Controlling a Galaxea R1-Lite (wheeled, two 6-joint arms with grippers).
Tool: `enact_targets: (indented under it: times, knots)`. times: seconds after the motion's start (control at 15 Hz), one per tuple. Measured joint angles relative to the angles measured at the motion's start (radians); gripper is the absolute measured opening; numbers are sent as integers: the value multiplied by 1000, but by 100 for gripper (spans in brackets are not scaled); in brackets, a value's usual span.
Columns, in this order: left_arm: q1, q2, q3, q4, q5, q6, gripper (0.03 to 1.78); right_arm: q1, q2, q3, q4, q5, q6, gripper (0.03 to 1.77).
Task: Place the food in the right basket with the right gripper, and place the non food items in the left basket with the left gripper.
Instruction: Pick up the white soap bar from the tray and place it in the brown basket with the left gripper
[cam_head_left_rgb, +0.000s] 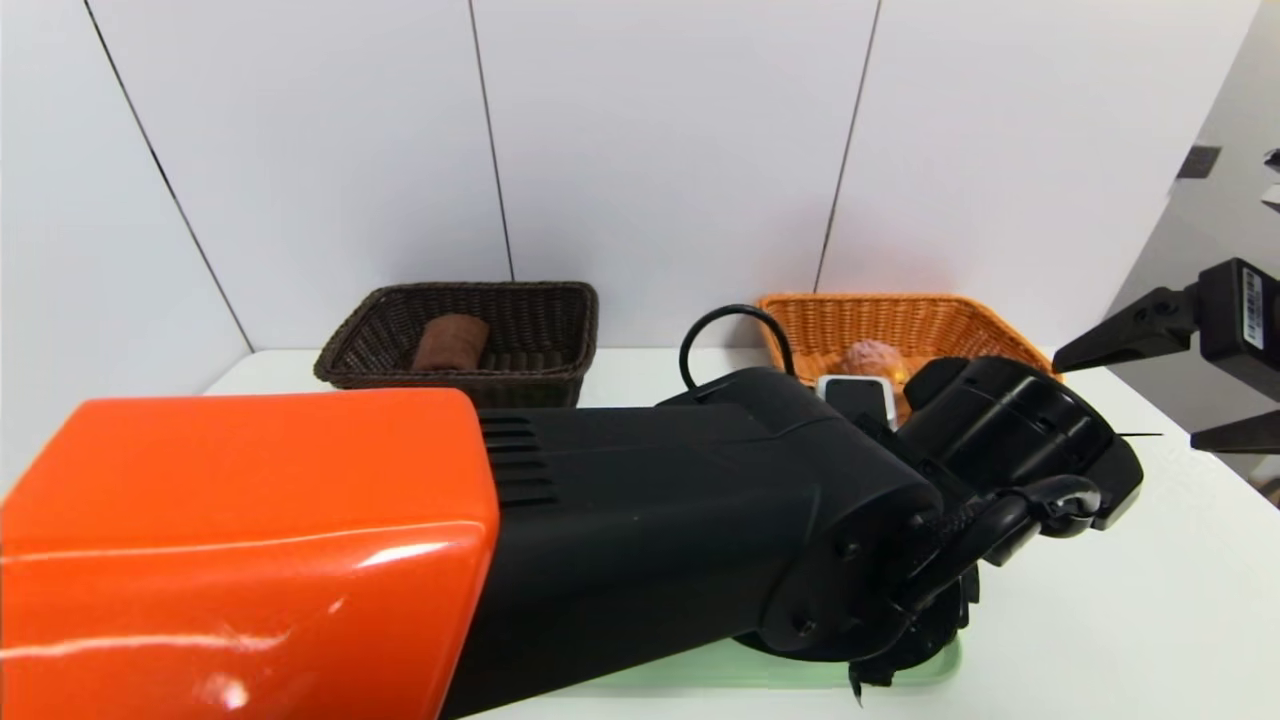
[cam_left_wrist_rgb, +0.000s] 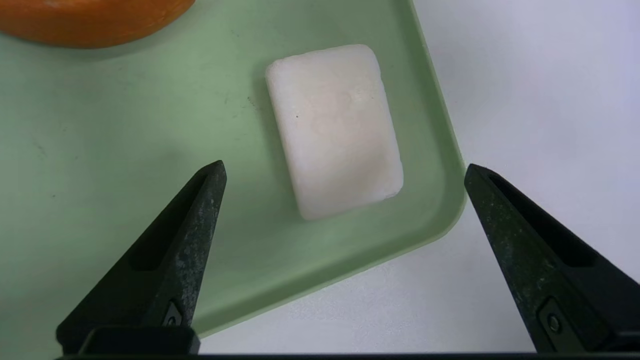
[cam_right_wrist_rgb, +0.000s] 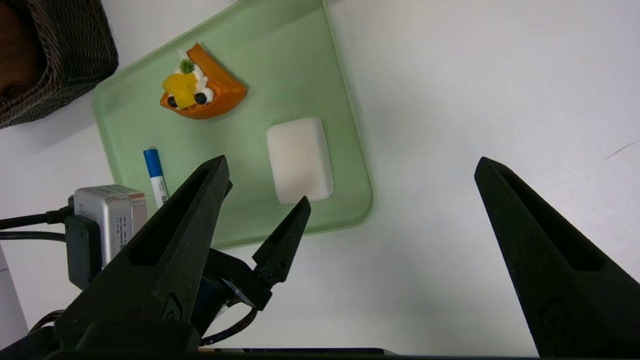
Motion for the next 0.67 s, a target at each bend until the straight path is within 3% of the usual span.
enact_targets:
  times: [0.13, 0.67]
  knots:
    - [-1, 6, 0, -12, -24, -7, 169, 0, 0, 8, -1, 0, 1, 170]
    - [18, 69, -1, -37, -17, 8, 169, 0, -15, 40, -1, 0, 2, 170]
